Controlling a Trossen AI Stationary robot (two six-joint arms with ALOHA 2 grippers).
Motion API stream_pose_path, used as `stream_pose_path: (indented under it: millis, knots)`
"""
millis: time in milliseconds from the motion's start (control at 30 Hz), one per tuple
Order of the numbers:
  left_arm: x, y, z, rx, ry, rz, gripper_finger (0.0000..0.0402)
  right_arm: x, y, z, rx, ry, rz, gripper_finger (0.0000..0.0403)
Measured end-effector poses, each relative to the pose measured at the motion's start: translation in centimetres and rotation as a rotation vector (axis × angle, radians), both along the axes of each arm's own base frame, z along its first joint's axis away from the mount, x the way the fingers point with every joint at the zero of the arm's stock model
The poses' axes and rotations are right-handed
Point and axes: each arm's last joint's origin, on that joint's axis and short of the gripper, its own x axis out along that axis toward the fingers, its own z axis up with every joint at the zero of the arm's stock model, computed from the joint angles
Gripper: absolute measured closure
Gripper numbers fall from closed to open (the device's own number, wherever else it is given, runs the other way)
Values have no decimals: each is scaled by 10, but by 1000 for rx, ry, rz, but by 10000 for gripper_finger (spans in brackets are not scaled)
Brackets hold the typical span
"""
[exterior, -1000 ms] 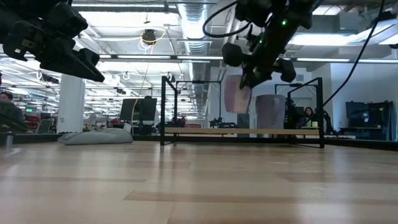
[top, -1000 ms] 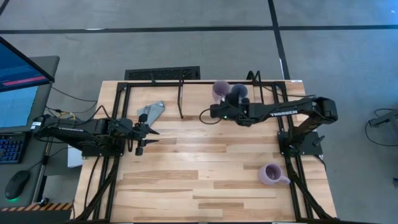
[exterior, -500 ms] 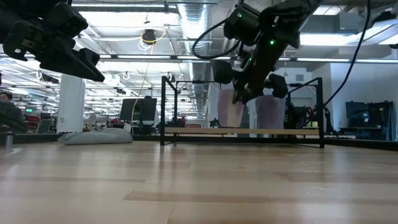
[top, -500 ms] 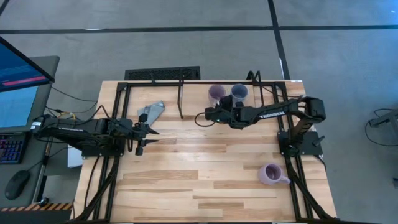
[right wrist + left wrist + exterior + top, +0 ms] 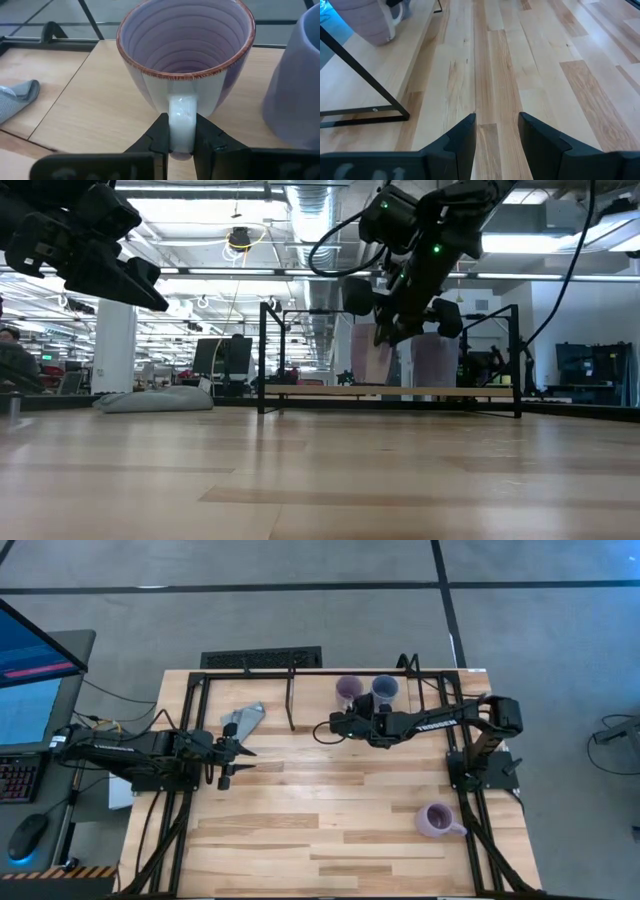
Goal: Stack small to large cups/mugs on shelf
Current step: Put the left purple cup on the shelf
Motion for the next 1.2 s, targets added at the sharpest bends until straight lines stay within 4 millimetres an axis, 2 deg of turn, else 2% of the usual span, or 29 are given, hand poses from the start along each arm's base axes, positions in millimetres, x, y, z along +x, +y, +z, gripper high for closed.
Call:
stream_pose_path:
  millis: [1200]
  knots:
    - [0, 0, 0, -2, 0, 1, 262, -2, 0, -1, 15, 7, -14, 337]
